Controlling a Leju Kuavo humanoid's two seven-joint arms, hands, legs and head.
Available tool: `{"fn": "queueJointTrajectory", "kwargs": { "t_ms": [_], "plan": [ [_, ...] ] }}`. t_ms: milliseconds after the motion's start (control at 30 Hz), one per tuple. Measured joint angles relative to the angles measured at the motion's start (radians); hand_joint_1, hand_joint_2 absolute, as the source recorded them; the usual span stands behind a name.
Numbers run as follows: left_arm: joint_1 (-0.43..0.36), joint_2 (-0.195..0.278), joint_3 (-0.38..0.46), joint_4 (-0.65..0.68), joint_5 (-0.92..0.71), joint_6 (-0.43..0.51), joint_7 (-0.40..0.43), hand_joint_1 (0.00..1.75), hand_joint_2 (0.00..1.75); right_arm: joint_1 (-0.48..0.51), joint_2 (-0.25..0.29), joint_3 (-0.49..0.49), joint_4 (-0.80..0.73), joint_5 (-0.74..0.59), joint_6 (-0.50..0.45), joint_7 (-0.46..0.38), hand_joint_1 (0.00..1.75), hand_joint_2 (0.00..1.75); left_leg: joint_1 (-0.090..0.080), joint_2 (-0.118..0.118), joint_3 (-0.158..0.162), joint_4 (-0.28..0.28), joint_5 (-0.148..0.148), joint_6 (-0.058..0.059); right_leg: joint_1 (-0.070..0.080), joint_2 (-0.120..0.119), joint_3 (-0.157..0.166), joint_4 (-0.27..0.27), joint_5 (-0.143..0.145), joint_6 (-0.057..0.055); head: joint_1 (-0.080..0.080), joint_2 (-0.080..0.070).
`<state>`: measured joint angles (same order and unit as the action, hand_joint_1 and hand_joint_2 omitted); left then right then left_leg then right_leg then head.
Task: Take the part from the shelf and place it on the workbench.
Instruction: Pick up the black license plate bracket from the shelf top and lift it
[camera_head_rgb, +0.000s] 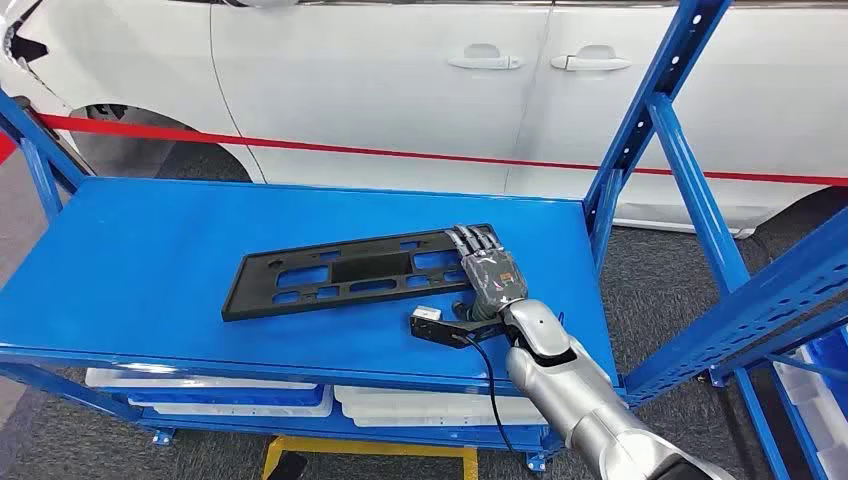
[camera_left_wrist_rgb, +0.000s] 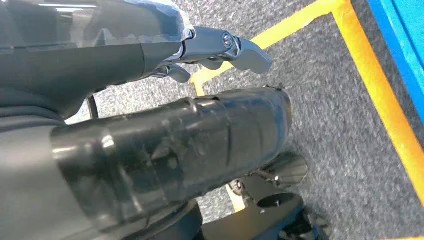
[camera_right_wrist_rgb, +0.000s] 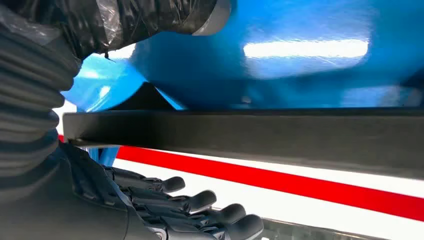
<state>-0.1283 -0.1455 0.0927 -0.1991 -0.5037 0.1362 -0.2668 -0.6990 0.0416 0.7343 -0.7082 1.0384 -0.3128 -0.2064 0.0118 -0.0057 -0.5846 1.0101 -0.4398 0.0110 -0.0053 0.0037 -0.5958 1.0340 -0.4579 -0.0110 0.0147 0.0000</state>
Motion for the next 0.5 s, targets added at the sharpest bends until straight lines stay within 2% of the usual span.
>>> {"fn": "queueJointTrajectory", "kwargs": {
  "t_ms": [67, 133, 200, 267, 300, 333, 367, 433, 467, 500],
  "plan": [
    [0.000, -0.001, 0.000, 0.000, -0.001, 0.000, 0.001, 0.00, 0.00, -0.003, 0.003, -0.002, 0.007, 0.000, 0.000, -0.002, 0.00, 1.75, 0.001, 0.000, 0.001, -0.002, 0.001, -0.006, 0.000, 0.000, 0.000, -0.002, 0.002, -0.005, 0.000, 0.000],
    [-0.001, -0.001, 0.000, 0.000, -0.003, 0.000, 0.002, 0.00, 0.00, -0.013, 0.011, -0.004, 0.023, 0.000, -0.002, -0.009, 0.00, 1.75, 0.004, 0.001, -0.004, 0.012, -0.011, -0.018, -0.004, -0.001, 0.003, -0.009, 0.007, -0.018, 0.000, 0.000],
    [-0.002, -0.001, 0.000, 0.000, -0.007, 0.000, 0.003, 0.00, 0.00, -0.021, 0.017, -0.006, 0.042, -0.001, -0.007, -0.017, 0.00, 1.75, 0.006, 0.001, -0.040, 0.093, -0.062, -0.026, -0.007, -0.003, 0.004, -0.014, 0.012, -0.029, -0.001, 0.000],
    [-0.002, -0.001, 0.000, 0.000, -0.010, 0.000, 0.006, 0.00, 0.00, -0.023, 0.023, -0.007, 0.062, -0.002, -0.017, -0.025, 0.00, 1.75, 0.007, 0.001, -0.101, 0.227, -0.123, -0.032, -0.006, -0.004, 0.001, -0.014, 0.013, -0.033, -0.001, 0.000],
    [-0.001, -0.001, 0.000, 0.000, -0.010, 0.000, 0.007, 0.00, 0.00, -0.023, 0.025, -0.007, 0.071, -0.002, -0.021, -0.029, 0.00, 1.75, 0.008, 0.001, -0.122, 0.273, -0.136, -0.033, -0.006, -0.003, 0.000, -0.013, 0.013, -0.033, -0.001, 0.000],
    [-0.001, -0.001, 0.000, 0.000, -0.010, 0.000, 0.008, 0.00, 0.00, -0.024, 0.026, -0.007, 0.078, -0.002, -0.023, -0.031, 0.00, 1.75, 0.008, 0.001, -0.125, 0.281, -0.128, -0.034, -0.005, -0.003, 0.000, -0.013, 0.013, -0.033, -0.001, 0.000],
    [-0.001, -0.001, 0.000, 0.000, -0.010, 0.000, 0.009, 0.00, 0.00, -0.026, 0.027, -0.007, 0.083, -0.003, -0.024, -0.032, 0.00, 1.75, 0.008, 0.001, -0.107, 0.247, -0.102, -0.032, -0.005, -0.002, 0.001, -0.012, 0.013, -0.033, -0.001, 0.000],
    [-0.002, -0.001, 0.000, 0.000, -0.010, 0.000, 0.010, 0.00, 0.00, -0.029, 0.031, -0.008, 0.090, -0.003, -0.025, -0.033, 0.00, 1.75, 0.006, 0.002, -0.034, 0.104, -0.037, -0.024, -0.004, 0.000, 0.004, -0.011, 0.012, -0.030, -0.001, 0.000],
    [-0.004, -0.001, 0.000, 0.000, -0.010, 0.000, 0.010, 0.00, 0.00, -0.031, 0.032, -0.008, 0.093, -0.003, -0.025, -0.033, 0.00, 1.75, 0.004, 0.001, -0.004, 0.043, -0.017, -0.019, -0.002, 0.001, 0.003, -0.010, 0.012, -0.027, -0.001, 0.000],
    [-0.005, -0.001, 0.000, 0.000, -0.010, 0.000, 0.010, 0.00, 0.00, -0.032, 0.033, -0.008, 0.095, -0.003, -0.025, -0.033, 0.00, 1.75, 0.002, 0.001, 0.013, 0.007, -0.010, -0.014, -0.001, 0.002, 0.002, -0.009, 0.013, -0.022, -0.001, 0.000]
  ]
}}
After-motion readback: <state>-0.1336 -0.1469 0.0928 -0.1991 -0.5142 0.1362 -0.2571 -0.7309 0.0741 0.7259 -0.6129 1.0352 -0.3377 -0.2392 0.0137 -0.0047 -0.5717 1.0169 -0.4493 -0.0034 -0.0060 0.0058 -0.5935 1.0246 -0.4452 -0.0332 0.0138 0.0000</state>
